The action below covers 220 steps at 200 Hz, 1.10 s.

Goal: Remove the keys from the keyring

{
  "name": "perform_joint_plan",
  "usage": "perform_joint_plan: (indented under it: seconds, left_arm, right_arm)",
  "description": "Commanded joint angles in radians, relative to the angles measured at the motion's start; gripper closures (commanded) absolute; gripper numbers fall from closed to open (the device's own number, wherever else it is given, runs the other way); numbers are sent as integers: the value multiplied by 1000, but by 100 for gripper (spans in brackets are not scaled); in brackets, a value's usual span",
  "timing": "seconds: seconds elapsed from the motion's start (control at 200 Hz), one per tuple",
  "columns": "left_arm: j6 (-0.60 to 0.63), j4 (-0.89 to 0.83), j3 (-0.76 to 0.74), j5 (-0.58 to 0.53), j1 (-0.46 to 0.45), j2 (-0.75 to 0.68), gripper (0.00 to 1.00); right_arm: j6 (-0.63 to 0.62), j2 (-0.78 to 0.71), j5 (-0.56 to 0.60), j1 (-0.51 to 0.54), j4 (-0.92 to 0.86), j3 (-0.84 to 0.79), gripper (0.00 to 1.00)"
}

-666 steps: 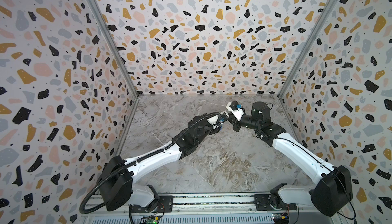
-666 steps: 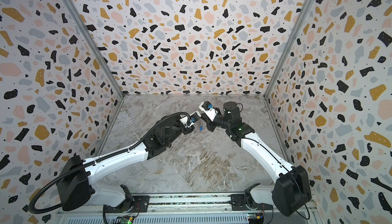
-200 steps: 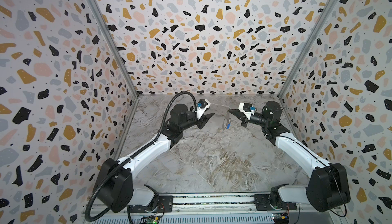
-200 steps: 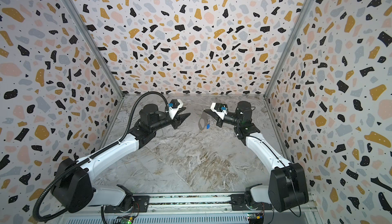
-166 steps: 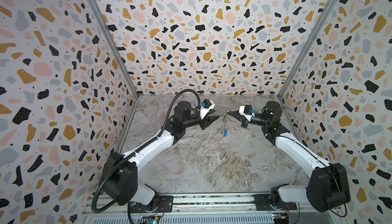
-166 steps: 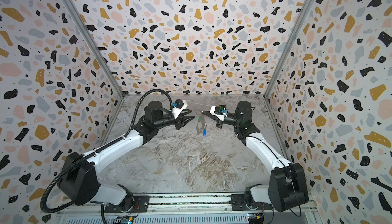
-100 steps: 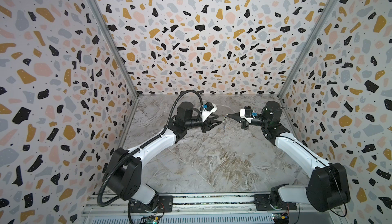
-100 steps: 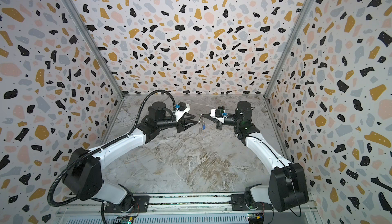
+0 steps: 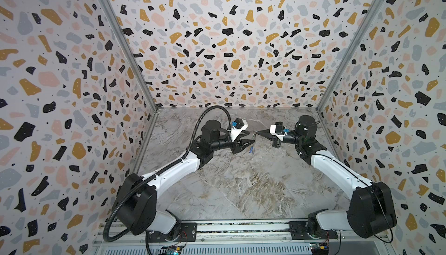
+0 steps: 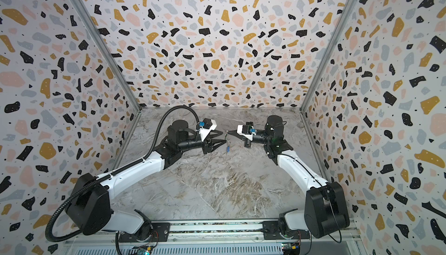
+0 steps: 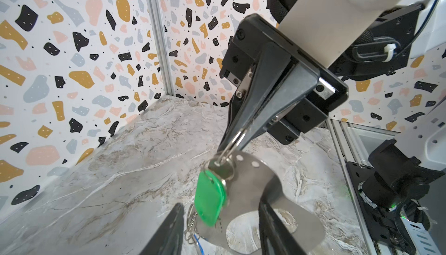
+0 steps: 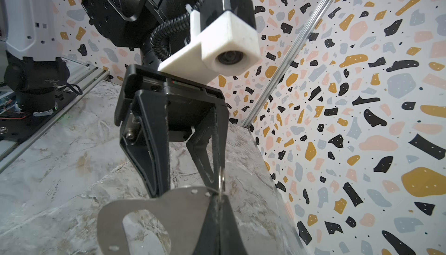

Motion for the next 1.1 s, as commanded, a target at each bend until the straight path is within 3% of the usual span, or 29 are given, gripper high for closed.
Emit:
perform_joint_plan:
  seconds: [0.0,0.265,0.746,0.841,0.906,0.951,1.096]
  left_arm:
    - [-6,78,-12,-45,-15,-8,49]
    - [17,42,-13,-132,-26,-16,56]
    - [122,-1,-6,-259,-63,-40,83]
    - [125,21,-16,-282,-69,-49,83]
    - [122,35,-21,-286,-70,-53,72]
    - [124,41,-24,-287,-72,-52,70]
    - [130,60,-30,-279,-78,-46,77]
  right_arm:
    - [13,-4,-9,10,31,40,100]
    - [37,-8,-7,19,72,28,100]
    - [56,-9,15,22,95,22,100]
    - [60,-7,23,25,95,19,100]
    - [68,-9,29,26,107,14,100]
    - [74,-10,32,26,117,12,100]
    - [88,-11,33,26,132,9,100]
